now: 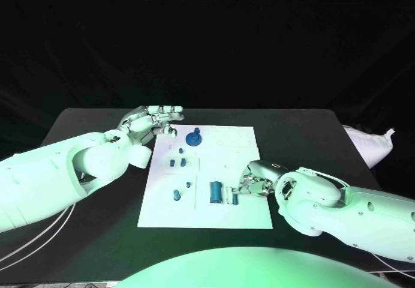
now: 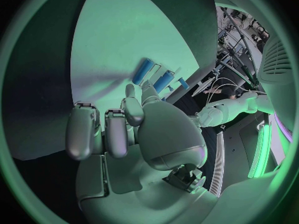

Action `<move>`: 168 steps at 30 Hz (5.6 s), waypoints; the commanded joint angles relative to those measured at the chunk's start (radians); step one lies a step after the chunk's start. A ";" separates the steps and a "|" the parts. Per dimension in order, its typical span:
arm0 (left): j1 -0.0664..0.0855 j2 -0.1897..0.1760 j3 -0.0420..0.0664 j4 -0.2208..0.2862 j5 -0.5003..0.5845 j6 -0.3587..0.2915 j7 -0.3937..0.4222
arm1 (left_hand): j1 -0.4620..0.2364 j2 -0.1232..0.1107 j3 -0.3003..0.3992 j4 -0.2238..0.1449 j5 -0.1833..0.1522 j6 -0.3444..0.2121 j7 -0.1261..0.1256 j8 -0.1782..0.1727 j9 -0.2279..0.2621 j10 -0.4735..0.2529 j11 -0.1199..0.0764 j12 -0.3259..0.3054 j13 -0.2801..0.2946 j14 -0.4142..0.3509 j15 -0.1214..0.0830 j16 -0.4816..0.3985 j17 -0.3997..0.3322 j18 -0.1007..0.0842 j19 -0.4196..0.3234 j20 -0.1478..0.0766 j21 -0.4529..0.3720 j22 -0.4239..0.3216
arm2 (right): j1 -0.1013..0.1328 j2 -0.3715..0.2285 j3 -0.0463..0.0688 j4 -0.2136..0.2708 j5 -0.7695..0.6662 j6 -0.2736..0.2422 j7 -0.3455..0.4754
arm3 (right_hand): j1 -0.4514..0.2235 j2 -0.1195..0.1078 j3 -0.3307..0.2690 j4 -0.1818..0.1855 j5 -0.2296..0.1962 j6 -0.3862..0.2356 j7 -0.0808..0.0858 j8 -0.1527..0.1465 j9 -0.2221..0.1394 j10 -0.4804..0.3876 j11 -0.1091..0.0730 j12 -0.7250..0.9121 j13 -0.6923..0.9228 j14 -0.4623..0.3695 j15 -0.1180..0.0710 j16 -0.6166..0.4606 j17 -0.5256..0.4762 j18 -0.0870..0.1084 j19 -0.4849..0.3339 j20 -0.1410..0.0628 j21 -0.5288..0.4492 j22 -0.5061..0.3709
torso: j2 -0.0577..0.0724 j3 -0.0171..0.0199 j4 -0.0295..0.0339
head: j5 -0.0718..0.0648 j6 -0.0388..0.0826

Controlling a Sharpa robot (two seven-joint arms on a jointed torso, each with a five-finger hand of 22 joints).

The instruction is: Assemble the parts on the task board

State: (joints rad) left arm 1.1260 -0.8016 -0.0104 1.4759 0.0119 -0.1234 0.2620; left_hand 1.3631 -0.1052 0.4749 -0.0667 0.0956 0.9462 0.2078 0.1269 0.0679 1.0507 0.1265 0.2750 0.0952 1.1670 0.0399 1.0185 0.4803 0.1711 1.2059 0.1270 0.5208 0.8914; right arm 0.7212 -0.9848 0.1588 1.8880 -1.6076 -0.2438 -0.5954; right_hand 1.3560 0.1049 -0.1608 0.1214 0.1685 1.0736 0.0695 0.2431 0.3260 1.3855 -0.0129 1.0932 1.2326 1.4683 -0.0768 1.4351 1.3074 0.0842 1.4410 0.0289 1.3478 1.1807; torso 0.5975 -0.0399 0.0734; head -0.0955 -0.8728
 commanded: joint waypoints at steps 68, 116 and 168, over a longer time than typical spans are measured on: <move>0.000 -0.002 0.000 0.002 0.009 0.035 -0.013 | -0.005 0.007 -0.011 0.003 0.006 -0.014 0.000 0.010 0.000 -0.015 0.001 0.011 -0.001 -0.003 -0.006 0.008 -0.004 0.010 -0.006 0.000 -0.008 -0.004 | -0.006 -0.004 -0.006 -0.013 -0.379 0.240 0.014 | 0.010 -0.116 0.075 -0.024 -0.110 -0.011 0.018 -0.047 -0.008 -0.057 0.018 -0.124 -0.072 0.057 0.010 -0.013 0.027 -0.001 -0.019 0.007 -0.025 -0.032 | 0.000 -0.0008 -0.0025 | -0.003 0.000; 0.000 -0.006 0.000 0.003 0.004 0.038 -0.019 | -0.005 0.008 -0.011 0.002 0.007 -0.018 0.001 0.011 0.000 -0.020 0.001 0.013 -0.002 -0.004 -0.006 0.009 -0.005 0.010 -0.006 0.000 -0.009 -0.005 | -0.027 -0.013 -0.005 0.039 -0.035 -0.082 -0.005 | -0.094 -0.164 0.554 -0.040 0.021 0.031 0.002 -0.072 0.006 -0.026 0.004 -0.116 -0.073 0.064 -0.001 -0.005 0.057 -0.006 -0.005 -0.003 -0.010 -0.003 | 0.001 -0.0002 -0.0006 | 0.003 0.000; 0.000 -0.007 0.000 0.009 -0.002 0.042 -0.024 | -0.004 0.007 -0.012 0.001 0.006 -0.020 0.001 0.013 0.000 -0.023 0.002 0.017 -0.002 -0.005 -0.006 0.010 -0.006 0.010 -0.007 0.001 -0.010 -0.006 | -0.006 0.045 -0.005 -0.010 0.205 -0.051 -0.015 | -0.254 -0.170 0.487 0.042 0.145 0.081 -0.015 -0.056 0.035 0.029 -0.009 -0.024 -0.005 0.075 -0.012 0.029 0.108 -0.015 0.017 -0.009 0.024 0.050 | 0.000 0.0000 -0.0028 | 0.009 0.000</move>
State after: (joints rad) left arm 1.1260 -0.8092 -0.0106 1.4818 0.0151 -0.0999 0.2342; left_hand 1.3631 -0.1052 0.4693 -0.0667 0.0956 0.9321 0.2082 0.1330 0.0679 1.0362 0.1265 0.2871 0.0945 1.1613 0.0382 1.0224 0.4758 0.1712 1.2059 0.1270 0.5174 0.8866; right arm 0.7151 -0.9444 0.1535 1.8757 -1.4040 -0.2998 -0.6140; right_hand 1.1129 -0.0631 0.3341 0.1644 0.3080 1.1474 0.0566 0.1843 0.3596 1.4074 -0.0238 1.0650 1.2244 1.4648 -0.0806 1.4583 1.3078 0.0842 1.4513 0.0191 1.3675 1.2279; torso 0.5981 -0.0396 0.0716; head -0.0858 -0.8727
